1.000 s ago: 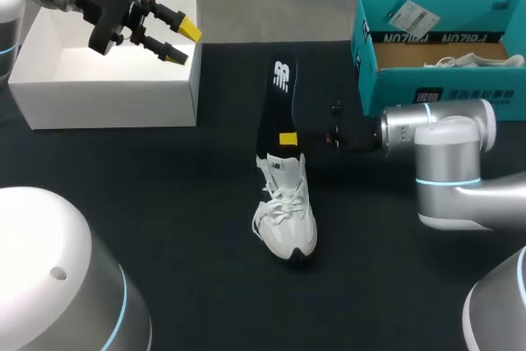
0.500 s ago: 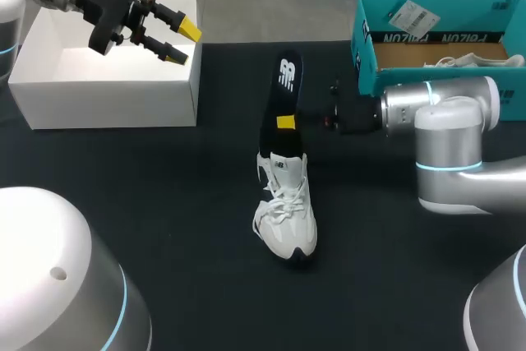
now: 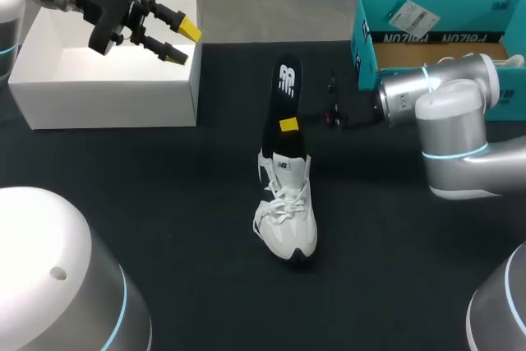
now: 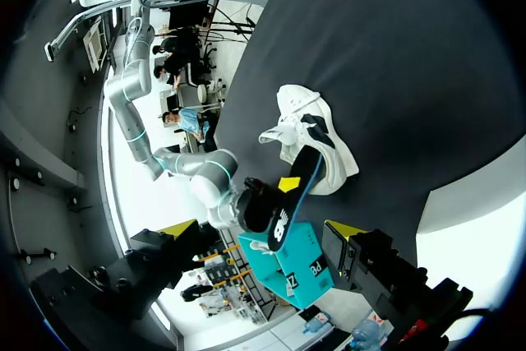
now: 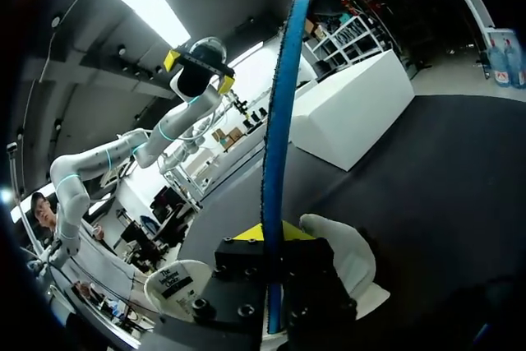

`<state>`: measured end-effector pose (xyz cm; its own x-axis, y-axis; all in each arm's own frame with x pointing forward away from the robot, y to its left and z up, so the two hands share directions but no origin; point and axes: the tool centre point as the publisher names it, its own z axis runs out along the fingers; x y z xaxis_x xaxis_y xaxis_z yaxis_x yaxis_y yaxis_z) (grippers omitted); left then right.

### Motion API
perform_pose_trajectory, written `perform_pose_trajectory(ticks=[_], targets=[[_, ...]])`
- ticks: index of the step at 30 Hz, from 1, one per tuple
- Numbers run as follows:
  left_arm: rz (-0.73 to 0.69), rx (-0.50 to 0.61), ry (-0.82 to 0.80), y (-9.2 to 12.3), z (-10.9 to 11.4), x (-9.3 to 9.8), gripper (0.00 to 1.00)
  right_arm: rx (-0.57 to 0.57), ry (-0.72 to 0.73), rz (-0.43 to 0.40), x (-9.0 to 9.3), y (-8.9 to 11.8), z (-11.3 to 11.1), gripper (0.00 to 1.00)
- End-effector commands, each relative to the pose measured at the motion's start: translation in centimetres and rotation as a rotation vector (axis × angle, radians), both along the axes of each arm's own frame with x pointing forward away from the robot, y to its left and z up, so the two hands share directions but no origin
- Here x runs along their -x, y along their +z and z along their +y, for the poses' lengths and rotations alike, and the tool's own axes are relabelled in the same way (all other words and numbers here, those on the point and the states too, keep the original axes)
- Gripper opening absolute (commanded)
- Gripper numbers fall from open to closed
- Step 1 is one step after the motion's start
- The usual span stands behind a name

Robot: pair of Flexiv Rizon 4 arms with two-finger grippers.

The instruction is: Take the shoe out of the shoebox, open the shoe tongue, remove and reinsert the insole, then place the shoe into the shoebox

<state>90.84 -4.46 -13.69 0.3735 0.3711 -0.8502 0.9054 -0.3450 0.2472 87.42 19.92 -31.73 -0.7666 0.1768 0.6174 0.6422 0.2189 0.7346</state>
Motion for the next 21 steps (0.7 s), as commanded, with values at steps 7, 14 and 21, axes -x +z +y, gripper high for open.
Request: perform_pose_trajectory(ticks=[7,14,21], targets=[[-0.001,-0.003,0.000,0.0,0.1,0.1,1.00,0.002,-0.027,0.039,2.0,-1.5,0.6,0.00],[-0.001,-0.003,0.000,0.0,0.1,0.1,1.00,-0.005,-0.040,0.073,3.3,-2.4,1.2,0.00],[-0.001,-0.003,0.000,0.0,0.1,0.1,1.00,0.020,-0.043,0.016,2.6,-0.8,1.1,0.42]])
